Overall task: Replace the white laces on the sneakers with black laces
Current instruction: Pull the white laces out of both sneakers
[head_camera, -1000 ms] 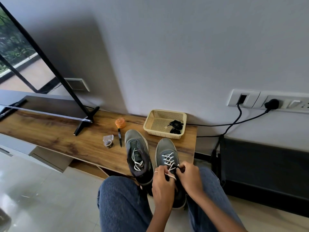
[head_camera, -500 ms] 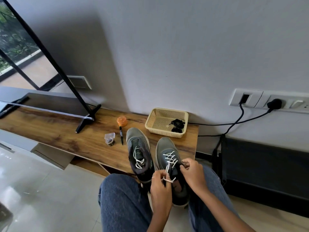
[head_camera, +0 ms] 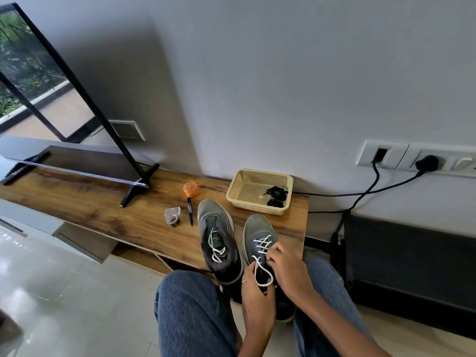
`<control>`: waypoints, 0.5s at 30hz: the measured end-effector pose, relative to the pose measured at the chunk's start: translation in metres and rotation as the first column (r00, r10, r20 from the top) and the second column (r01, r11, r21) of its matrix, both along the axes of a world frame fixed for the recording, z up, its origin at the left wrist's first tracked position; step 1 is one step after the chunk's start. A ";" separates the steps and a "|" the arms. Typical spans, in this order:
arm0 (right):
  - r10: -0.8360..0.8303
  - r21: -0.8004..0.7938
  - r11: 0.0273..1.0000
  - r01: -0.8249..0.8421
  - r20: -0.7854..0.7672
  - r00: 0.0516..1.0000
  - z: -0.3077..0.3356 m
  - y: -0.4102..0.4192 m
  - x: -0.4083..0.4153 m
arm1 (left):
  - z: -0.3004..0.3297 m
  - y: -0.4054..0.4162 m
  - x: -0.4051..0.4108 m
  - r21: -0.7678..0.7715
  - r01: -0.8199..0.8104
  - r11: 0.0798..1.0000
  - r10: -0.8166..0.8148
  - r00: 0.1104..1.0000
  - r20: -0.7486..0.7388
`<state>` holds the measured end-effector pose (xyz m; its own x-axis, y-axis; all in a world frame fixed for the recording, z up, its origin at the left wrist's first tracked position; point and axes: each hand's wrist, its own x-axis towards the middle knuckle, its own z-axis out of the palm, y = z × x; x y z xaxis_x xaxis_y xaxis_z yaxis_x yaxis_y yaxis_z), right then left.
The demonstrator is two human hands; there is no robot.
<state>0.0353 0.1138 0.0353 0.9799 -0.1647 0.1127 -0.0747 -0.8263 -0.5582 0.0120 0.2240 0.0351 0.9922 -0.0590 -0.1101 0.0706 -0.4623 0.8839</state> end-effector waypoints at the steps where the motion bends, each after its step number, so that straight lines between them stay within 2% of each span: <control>1: -0.005 0.051 0.999 0.005 0.000 1.000 0.000 0.000 0.000 | -0.001 0.000 0.000 0.009 0.016 1.000 -0.016 1.000 0.006; 4: -0.100 0.230 0.969 0.086 0.049 0.994 0.006 0.000 -0.002 | -0.007 0.000 0.001 0.040 0.023 0.999 -0.023 1.000 -0.005; 7: -0.285 0.438 0.865 0.245 0.026 0.958 0.008 -0.007 0.000 | -0.012 0.000 0.001 0.070 0.017 0.997 -0.016 1.000 -0.014; 8: -0.354 0.516 0.796 0.317 -0.029 0.935 0.006 -0.009 0.002 | -0.012 0.000 0.001 0.070 0.019 0.997 -0.018 1.000 -0.012; 11: -0.495 0.692 0.506 0.516 -0.257 0.830 -0.003 -0.011 0.007 | -0.013 0.000 0.001 0.060 0.028 0.998 -0.028 1.000 -0.001; 12: -0.501 0.687 0.505 0.523 -0.261 0.825 -0.002 -0.010 0.006 | -0.013 0.000 0.002 0.060 0.027 0.998 -0.027 1.000 -0.002; 13: -0.482 0.637 0.589 0.497 -0.216 0.849 0.003 -0.008 0.005 | -0.013 0.000 0.002 0.061 0.027 0.998 -0.027 1.000 -0.002; 15: -0.329 0.473 0.823 0.314 -0.054 0.943 0.013 -0.005 0.003 | -0.014 0.000 0.002 0.056 0.027 0.998 -0.028 1.000 0.006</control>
<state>0.0384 0.1084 0.0481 0.8595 -0.5101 -0.0317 -0.2679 -0.3968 -0.8780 0.0142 0.2244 0.0211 0.9909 -0.0801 -0.1078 0.0517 -0.5131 0.8568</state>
